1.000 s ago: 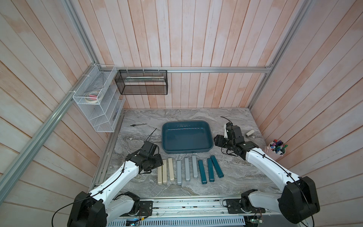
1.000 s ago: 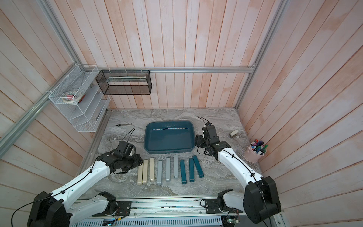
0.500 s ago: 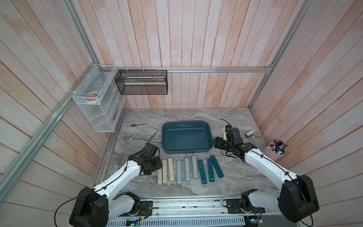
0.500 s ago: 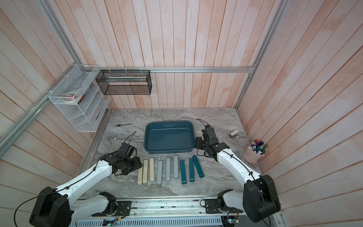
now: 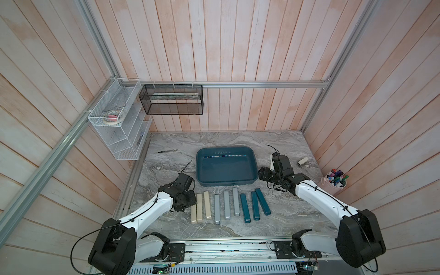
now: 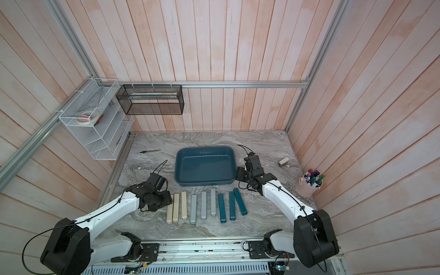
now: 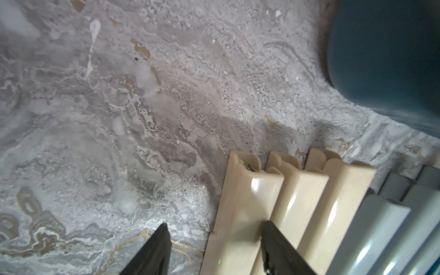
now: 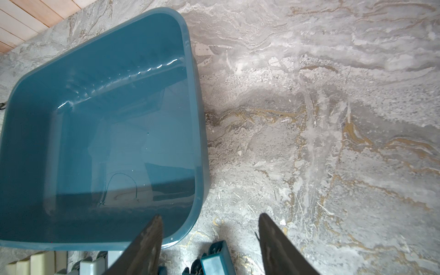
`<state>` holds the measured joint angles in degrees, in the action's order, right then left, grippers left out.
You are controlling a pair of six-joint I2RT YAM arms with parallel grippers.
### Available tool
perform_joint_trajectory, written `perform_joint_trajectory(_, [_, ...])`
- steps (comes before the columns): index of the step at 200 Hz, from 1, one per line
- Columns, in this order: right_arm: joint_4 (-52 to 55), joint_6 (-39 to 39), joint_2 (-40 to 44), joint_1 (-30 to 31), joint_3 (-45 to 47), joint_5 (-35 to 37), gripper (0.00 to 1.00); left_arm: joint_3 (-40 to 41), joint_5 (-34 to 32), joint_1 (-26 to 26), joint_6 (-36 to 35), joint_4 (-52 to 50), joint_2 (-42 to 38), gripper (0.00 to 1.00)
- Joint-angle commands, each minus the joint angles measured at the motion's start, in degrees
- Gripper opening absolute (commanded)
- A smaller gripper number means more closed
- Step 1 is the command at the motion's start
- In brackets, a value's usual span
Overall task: Put the pruning pliers into the storage box
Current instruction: Pick up the pruning pliers from the center of the board.
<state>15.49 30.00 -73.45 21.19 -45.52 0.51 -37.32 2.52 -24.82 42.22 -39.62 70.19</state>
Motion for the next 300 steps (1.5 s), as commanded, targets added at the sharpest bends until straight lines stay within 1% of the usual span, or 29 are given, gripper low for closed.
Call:
perform_joint_trajectory(1, [-0.6, 0.6, -0.1, 0.3, 1.2, 0.0, 0.65, -0.3, -1.6, -0.3, -1.1, 0.6, 1.1, 0.64])
perform_joint_trajectory(79, [-0.9, 0.6, -0.7, 0.3, 1.4, 0.0, 0.65, -1.4, -2.4, -0.4, -1.9, 0.7, 3.7, 0.62])
perform_joint_trajectory(136, [-1.4, 0.4, -1.1, 0.3, 1.7, -0.1, 0.65, -1.9, -3.8, -0.8, -0.9, 0.6, 7.0, 0.54])
perform_joint_trajectory(157, [-1.6, 0.2, -1.5, 0.3, 1.4, -0.3, 0.65, -2.1, -4.2, -1.1, -0.6, 0.8, 8.2, 0.50])
perform_joint_trajectory(200, [-2.6, 0.1, -2.3, 0.3, 1.0, -1.0, 0.65, -2.7, -5.5, -1.5, -0.6, -0.6, 9.6, 0.38])
perform_joint_trajectory(216, [-3.0, 0.2, -2.6, 0.3, 0.9, -1.0, 0.65, -3.1, -6.0, -1.5, -0.5, -1.2, 8.9, 0.29])
perform_joint_trajectory(231, [-3.3, 0.2, -2.9, 0.3, 0.8, -1.4, 0.65, -3.8, -6.5, -1.5, -0.6, -2.2, 8.7, 0.24])
perform_joint_trajectory(253, [-3.4, 0.2, -3.2, 0.3, 0.4, -1.4, 0.65, -5.9, -7.4, -1.5, -1.4, -4.9, 7.8, 0.20])
perform_joint_trajectory(270, [-3.3, 0.2, -3.1, 0.3, 0.0, -1.6, 0.65, -8.7, -8.1, -1.5, -2.1, -8.0, 7.0, 0.18])
perform_joint_trajectory(300, [-3.0, 0.0, -2.6, 0.2, -1.3, -1.8, 0.65, -19.4, -7.6, -1.5, -2.8, -13.8, 7.1, 0.18])
